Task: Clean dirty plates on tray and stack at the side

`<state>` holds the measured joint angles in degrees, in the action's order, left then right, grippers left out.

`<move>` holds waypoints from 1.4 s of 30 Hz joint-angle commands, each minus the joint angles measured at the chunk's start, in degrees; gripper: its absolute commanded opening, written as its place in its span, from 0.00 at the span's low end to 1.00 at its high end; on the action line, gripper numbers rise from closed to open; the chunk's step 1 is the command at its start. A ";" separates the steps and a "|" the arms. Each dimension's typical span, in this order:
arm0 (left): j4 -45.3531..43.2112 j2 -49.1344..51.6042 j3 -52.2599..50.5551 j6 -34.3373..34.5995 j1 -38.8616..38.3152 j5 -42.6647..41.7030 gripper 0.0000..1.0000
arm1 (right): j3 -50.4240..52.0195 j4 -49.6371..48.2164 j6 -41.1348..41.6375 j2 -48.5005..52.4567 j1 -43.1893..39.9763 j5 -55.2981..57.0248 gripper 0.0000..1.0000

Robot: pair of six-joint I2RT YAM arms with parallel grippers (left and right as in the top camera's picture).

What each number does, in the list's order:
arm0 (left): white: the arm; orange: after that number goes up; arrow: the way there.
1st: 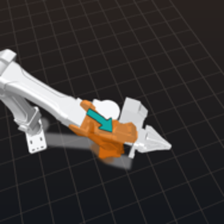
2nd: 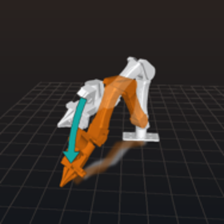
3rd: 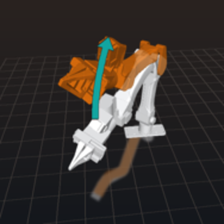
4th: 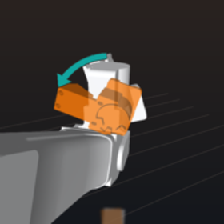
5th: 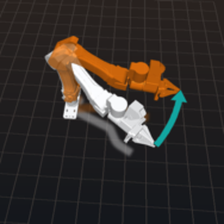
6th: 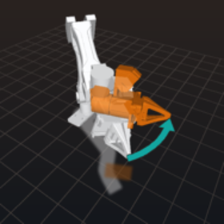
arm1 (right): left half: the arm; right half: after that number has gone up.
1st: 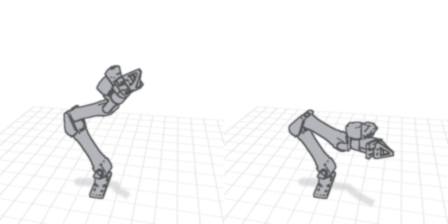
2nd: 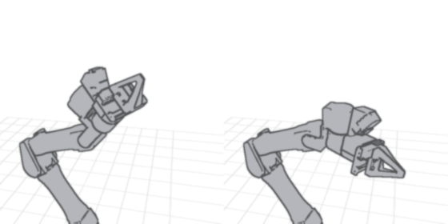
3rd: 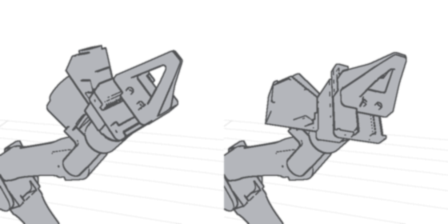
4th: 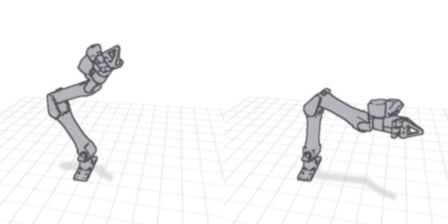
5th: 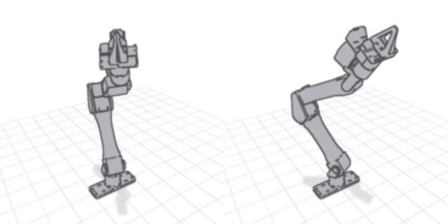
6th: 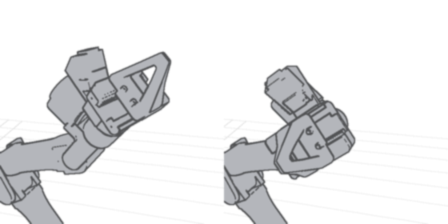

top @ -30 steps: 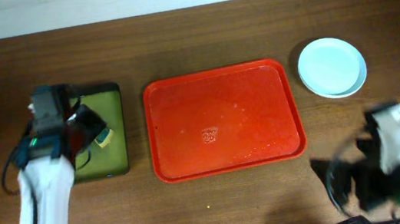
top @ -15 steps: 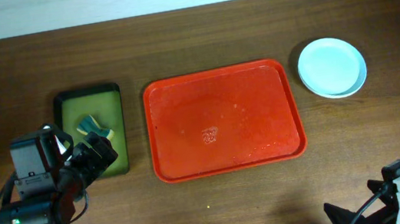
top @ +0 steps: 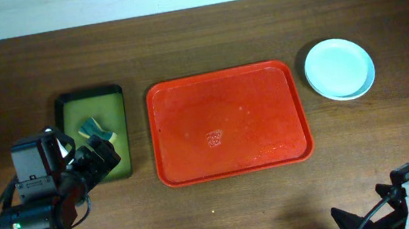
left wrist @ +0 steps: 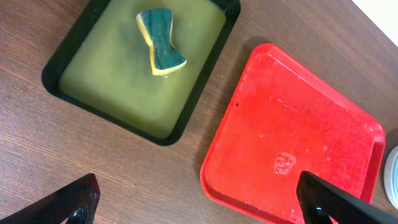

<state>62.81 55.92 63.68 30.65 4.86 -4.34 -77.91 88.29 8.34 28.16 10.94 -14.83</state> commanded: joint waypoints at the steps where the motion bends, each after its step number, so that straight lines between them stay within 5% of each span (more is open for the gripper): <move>1: -0.11 0.11 -0.59 -0.09 0.17 -0.61 0.99 | 0.13 0.31 -0.48 -0.70 0.42 0.55 0.99; 9: -0.11 0.11 -0.59 -0.09 0.17 -0.59 0.99 | 10.54 -14.62 -2.60 -5.95 0.42 0.55 0.99; 16: -0.11 0.11 -0.59 -0.09 0.17 -0.59 0.99 | 44.22 -52.37 -2.47 -22.38 0.22 0.50 0.99; 23: -0.11 0.11 -0.59 -0.09 0.17 -0.59 0.99 | 61.88 -75.36 -2.36 -27.78 -1.84 0.55 0.99; 34: -0.11 0.11 -0.59 -0.09 0.17 -0.61 0.99 | 68.61 -80.59 -2.40 -27.93 -8.76 8.17 0.98; 42: -0.11 0.11 -0.59 -0.09 0.17 -0.59 0.99 | 77.48 -93.57 -2.34 -27.93 -9.73 8.20 0.99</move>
<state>62.81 55.99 63.42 30.65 4.84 -4.36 -3.88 -1.69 5.98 0.91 1.56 -7.49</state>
